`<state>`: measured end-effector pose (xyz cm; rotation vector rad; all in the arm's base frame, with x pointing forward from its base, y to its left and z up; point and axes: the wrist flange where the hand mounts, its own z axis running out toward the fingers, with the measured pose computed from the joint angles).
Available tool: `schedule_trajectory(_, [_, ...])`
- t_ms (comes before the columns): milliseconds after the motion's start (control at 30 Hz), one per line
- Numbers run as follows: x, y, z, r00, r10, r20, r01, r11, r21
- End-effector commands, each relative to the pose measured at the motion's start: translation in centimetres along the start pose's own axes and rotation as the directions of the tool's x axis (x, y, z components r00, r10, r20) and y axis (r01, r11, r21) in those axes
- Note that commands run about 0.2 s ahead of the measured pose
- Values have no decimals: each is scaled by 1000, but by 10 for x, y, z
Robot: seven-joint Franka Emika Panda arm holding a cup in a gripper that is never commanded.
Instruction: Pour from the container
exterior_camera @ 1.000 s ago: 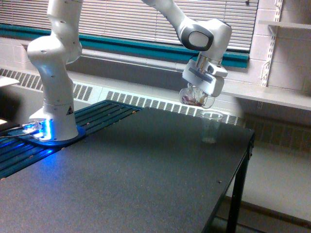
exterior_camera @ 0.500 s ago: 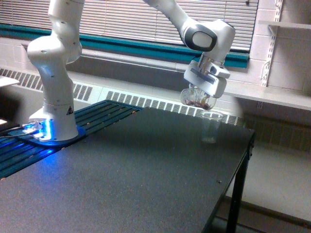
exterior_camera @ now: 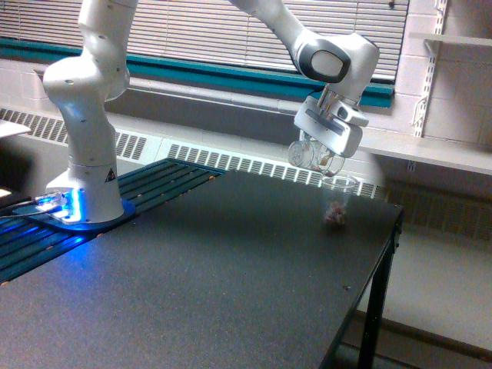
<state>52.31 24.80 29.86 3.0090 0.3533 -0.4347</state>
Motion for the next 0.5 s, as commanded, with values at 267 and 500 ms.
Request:
schedule_trajectory(267, [3, -8, -11, 999, -40, -10, 40, 999, -12])
schedule_trajectory(500, [2, -15, -18, 998, -45, -50, 46, 999, 19])
